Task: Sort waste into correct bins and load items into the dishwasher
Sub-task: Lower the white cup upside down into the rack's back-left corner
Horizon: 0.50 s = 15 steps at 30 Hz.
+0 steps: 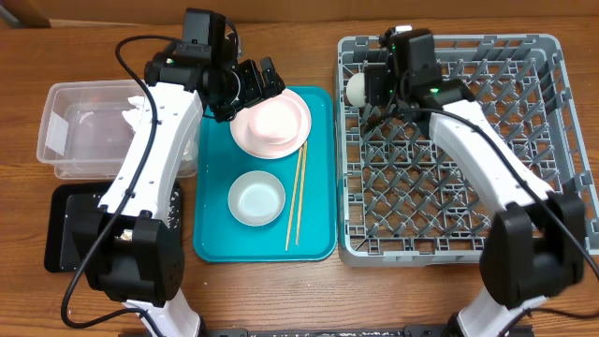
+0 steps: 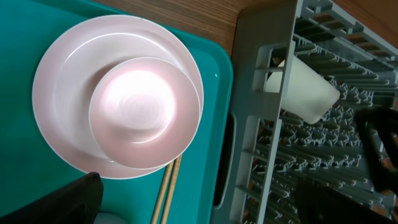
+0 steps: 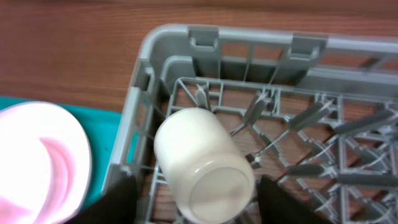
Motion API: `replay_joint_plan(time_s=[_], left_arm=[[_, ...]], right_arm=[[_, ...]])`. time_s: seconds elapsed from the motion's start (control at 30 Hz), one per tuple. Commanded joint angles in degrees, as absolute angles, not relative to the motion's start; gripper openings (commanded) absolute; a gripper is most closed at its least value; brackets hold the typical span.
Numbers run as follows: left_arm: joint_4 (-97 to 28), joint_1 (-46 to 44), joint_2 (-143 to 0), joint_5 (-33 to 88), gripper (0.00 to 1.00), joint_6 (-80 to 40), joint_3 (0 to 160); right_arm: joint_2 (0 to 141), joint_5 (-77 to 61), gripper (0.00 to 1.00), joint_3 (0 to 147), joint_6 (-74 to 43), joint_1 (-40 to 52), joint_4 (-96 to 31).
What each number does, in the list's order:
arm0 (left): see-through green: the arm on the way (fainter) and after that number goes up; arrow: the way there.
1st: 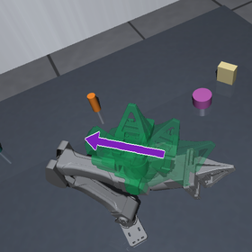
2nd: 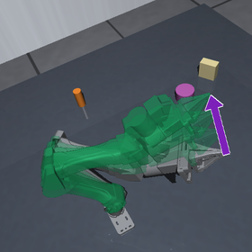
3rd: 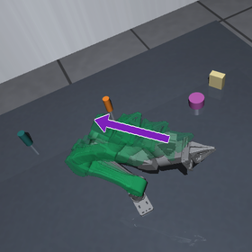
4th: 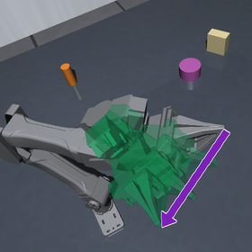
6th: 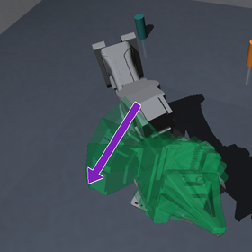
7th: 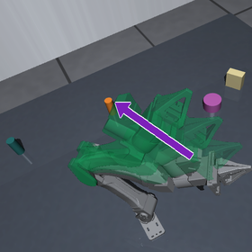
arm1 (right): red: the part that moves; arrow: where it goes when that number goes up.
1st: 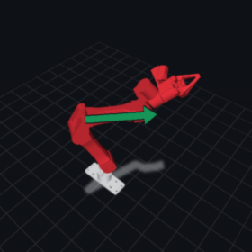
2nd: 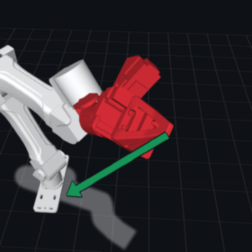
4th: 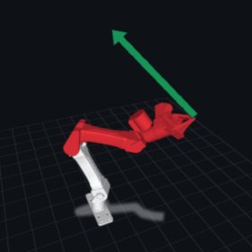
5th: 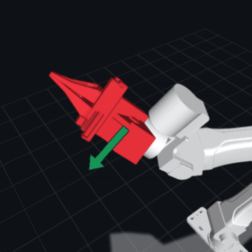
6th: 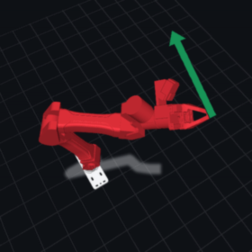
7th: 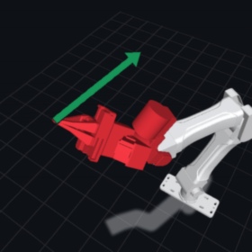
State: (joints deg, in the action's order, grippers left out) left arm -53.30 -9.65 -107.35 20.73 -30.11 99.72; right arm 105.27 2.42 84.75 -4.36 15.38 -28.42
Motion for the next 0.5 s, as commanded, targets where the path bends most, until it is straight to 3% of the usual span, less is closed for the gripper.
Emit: replay_joint_plan(time_s=[0.0, 0.07, 0.17, 0.47], left_arm=[[-53.4, -9.8, -106.8, 20.1, 1.0, -30.2, 100.5], [-53.4, -9.8, -106.8, 20.1, 1.0, -30.2, 100.5], [-53.4, -9.8, -106.8, 20.1, 1.0, -30.2, 100.5], [-53.4, -9.8, -106.8, 20.1, 1.0, -30.2, 100.5]], right_arm=[[101.8, 3.0, 0.38, 85.8, -6.7, 14.7, -29.1], [102.4, 2.9, 0.25, 85.8, -7.9, 14.4, -30.3], [103.3, 3.0, 0.16, 85.8, -9.0, 14.4, -32.0], [106.5, 2.9, 0.15, 85.5, -9.0, 14.4, -32.5]])
